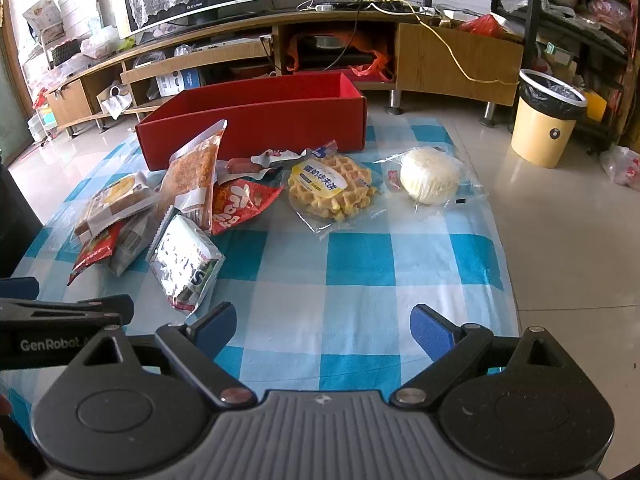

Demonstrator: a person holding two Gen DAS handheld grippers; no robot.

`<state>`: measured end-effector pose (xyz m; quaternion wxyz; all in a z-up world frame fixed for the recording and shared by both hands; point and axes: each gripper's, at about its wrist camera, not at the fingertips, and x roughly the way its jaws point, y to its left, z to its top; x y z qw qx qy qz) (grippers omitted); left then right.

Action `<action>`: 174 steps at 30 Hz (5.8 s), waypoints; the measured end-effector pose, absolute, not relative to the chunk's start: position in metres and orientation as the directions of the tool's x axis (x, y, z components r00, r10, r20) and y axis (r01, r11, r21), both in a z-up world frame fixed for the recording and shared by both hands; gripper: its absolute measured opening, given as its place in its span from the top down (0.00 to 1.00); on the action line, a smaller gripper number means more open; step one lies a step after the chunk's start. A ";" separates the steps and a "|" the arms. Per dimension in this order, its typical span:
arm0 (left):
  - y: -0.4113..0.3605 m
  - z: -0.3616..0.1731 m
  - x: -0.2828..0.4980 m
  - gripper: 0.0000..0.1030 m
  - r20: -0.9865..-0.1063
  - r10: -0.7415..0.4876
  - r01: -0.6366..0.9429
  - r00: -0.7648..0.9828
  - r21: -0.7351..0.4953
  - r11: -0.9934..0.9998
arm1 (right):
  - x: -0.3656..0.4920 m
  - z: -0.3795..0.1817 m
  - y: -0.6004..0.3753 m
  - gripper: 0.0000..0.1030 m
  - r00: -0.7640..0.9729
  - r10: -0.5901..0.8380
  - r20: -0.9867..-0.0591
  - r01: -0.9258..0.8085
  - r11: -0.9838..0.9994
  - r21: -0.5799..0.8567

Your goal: Organize snacks

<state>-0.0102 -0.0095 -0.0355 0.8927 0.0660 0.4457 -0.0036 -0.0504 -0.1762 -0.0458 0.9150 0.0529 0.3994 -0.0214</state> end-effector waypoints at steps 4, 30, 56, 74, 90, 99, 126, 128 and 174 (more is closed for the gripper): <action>-0.010 -0.036 -0.010 0.00 -0.797 0.051 0.066 0.602 0.114 0.991 | -0.050 -0.046 -0.176 0.11 0.678 0.005 -0.735 0.080 0.994 0.080; 0.035 -0.033 0.014 0.00 -0.814 0.125 -0.090 0.567 0.090 0.992 | -0.004 -0.050 -0.149 0.11 0.612 0.117 -0.782 0.044 0.982 0.181; 0.084 -0.023 0.045 0.00 -0.845 0.105 -0.202 0.524 -0.004 0.979 | 0.020 -0.069 -0.078 0.44 0.538 0.133 -0.832 -0.421 0.898 -0.128; 0.057 -0.060 0.170 0.00 -0.941 0.116 -0.391 0.318 -0.019 0.920 | 0.027 -0.036 -0.136 0.44 0.495 0.324 -0.806 -0.331 0.928 0.170; 0.050 -0.039 0.107 0.21 -0.940 0.157 -0.267 0.302 0.075 0.961 | 0.014 -0.036 -0.152 0.47 0.479 0.306 -0.823 -0.306 0.937 0.170; 0.055 -0.057 0.058 0.18 -0.939 0.115 -0.160 0.324 0.066 0.985 | 0.005 -0.069 -0.157 0.47 0.420 0.268 -0.867 -0.318 0.938 0.136; 0.069 -0.064 0.042 0.22 -0.957 0.055 -0.261 0.284 -0.022 0.965 | 0.008 -0.070 -0.145 0.48 0.439 0.227 -0.869 -0.334 0.939 0.077; 0.068 -0.060 0.038 0.23 -0.957 0.039 -0.257 0.288 -0.038 0.966 | 0.008 -0.066 -0.146 0.48 0.444 0.240 -0.863 -0.330 0.940 0.092; 0.009 -0.009 0.039 0.26 -0.884 -0.018 -0.041 0.466 -0.043 0.998 | 0.023 -0.030 -0.163 0.48 0.494 0.332 -0.804 -0.271 0.937 0.220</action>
